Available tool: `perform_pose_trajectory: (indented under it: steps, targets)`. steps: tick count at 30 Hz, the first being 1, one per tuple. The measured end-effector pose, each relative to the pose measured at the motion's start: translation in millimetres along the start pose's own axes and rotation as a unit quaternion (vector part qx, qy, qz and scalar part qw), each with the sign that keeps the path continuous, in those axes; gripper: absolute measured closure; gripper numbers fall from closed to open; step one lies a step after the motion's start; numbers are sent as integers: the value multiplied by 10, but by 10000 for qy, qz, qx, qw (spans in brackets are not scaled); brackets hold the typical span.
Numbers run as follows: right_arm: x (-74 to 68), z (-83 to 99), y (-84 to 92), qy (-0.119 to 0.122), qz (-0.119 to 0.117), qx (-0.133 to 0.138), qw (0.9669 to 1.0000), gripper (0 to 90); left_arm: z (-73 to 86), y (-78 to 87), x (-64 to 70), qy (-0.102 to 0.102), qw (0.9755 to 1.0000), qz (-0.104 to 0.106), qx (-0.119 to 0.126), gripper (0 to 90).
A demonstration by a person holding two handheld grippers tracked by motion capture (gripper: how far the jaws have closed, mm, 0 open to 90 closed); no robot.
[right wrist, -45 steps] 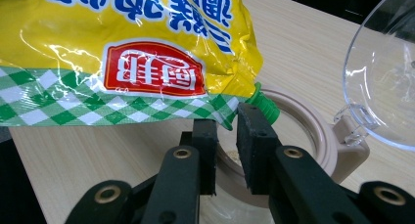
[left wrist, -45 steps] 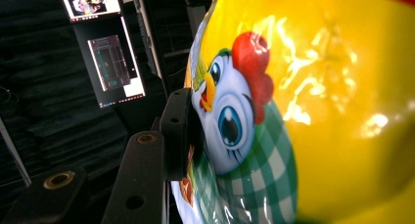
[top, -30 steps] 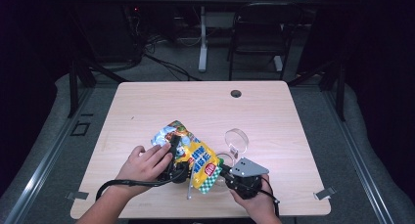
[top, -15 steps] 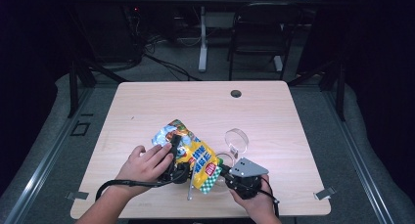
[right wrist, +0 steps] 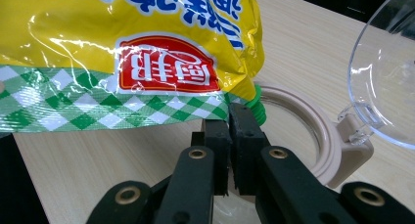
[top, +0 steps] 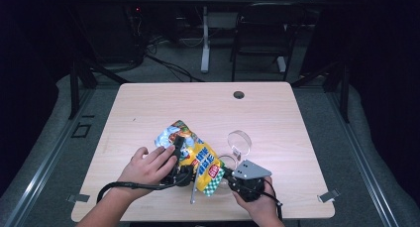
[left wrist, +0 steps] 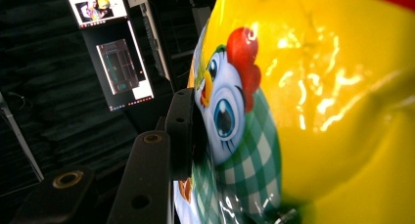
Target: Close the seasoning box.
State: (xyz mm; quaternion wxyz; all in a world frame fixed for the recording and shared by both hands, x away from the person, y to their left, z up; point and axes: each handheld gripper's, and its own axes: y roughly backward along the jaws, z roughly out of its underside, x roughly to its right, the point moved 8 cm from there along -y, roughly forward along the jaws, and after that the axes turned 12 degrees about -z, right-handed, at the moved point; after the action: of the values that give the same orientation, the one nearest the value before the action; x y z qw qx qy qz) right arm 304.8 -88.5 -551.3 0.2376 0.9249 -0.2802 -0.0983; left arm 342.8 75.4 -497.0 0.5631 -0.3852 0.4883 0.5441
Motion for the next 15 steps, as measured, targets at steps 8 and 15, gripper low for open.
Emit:
perform_pose_trajectory:
  steps: [8, 15]
  targets:
    - [1, -2, -1, -18, -6, 8, 10000, 878, -7, 15, -33, -93, 10000, -14, -3, 657]
    - [4, 1, 1, -56, -45, 9, 10000, 878, -17, 12, -43, -99, 9999, -11, 21, 659]
